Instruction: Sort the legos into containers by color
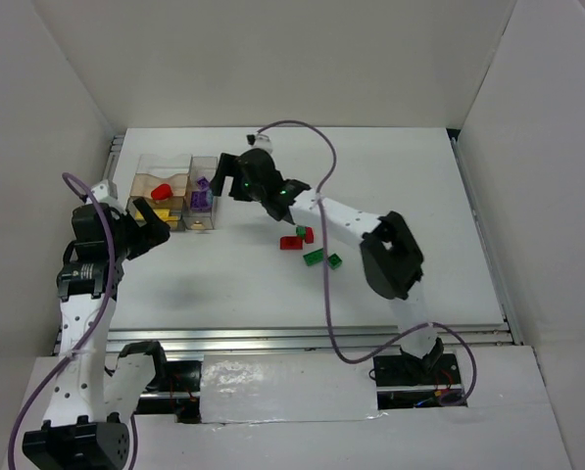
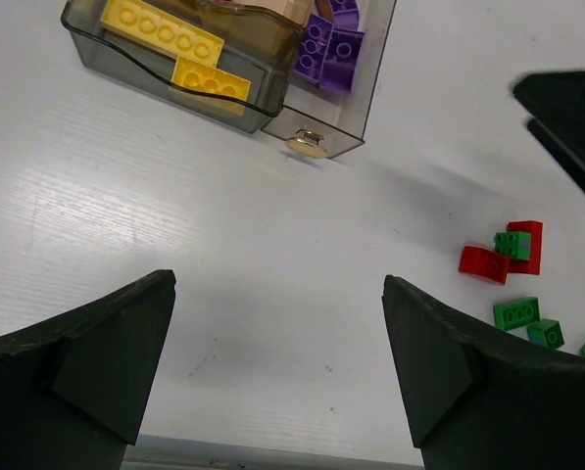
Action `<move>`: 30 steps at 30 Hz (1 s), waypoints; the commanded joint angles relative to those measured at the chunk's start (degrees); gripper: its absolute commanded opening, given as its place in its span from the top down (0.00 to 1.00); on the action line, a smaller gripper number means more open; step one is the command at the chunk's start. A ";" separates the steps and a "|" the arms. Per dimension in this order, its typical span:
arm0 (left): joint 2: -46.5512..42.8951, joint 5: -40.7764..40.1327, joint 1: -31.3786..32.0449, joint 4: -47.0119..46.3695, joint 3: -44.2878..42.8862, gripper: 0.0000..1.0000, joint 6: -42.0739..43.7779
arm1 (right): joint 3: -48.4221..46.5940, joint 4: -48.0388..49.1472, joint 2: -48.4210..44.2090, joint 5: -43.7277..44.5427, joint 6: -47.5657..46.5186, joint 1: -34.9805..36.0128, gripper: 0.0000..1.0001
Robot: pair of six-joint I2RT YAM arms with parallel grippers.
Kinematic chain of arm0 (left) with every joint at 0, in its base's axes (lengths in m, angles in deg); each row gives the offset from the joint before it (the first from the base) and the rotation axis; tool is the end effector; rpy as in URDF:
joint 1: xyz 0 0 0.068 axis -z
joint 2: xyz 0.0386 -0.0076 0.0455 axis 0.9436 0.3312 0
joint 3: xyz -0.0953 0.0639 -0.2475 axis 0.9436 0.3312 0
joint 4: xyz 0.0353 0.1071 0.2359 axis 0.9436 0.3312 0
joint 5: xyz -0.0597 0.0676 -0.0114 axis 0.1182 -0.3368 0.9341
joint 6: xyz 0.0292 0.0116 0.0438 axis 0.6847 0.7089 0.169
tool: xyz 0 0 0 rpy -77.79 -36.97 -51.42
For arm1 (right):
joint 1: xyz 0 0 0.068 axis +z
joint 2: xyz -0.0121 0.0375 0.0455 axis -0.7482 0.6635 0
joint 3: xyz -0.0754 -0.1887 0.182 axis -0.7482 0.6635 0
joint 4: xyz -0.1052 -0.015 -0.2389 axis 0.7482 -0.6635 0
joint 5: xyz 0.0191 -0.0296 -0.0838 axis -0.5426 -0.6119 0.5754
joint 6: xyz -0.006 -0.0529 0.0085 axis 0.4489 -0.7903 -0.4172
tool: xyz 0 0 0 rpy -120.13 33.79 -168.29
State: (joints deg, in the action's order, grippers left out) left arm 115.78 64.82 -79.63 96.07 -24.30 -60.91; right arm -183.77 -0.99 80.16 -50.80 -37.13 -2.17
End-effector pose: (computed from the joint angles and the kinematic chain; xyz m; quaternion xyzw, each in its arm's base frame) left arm 0.1697 0.0249 0.3349 -0.2530 0.8209 -0.1034 0.5013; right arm 0.3625 0.3711 0.2686 -0.0049 0.8302 0.3331 0.4469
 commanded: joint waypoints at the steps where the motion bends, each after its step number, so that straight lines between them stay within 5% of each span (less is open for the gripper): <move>1: 0.26 2.64 0.80 -2.60 -0.72 0.01 1.54 | 9.74 -2.69 -17.44 6.14 -4.70 -1.43 0.00; 7: -0.27 4.22 1.50 -3.48 -0.02 0.00 1.45 | 19.42 -20.89 -23.72 9.05 -11.65 -4.60 0.01; 12: 1.13 5.19 2.55 -3.57 -0.02 0.01 1.89 | 24.53 -21.17 -22.59 2.63 -16.05 -8.46 0.06; 23: 3.33 3.52 4.49 -2.69 -0.37 0.00 2.24 | 18.90 -22.23 -10.02 4.39 -19.14 -10.49 0.13; 30: 3.68 4.31 4.49 -2.86 -0.37 0.01 2.42 | 20.57 -20.82 -7.64 3.94 -18.43 -11.63 0.32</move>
State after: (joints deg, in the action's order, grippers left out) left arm 119.41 68.47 -75.32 94.67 -24.28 -59.42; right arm -162.48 -22.82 72.57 -47.39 -55.47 -13.17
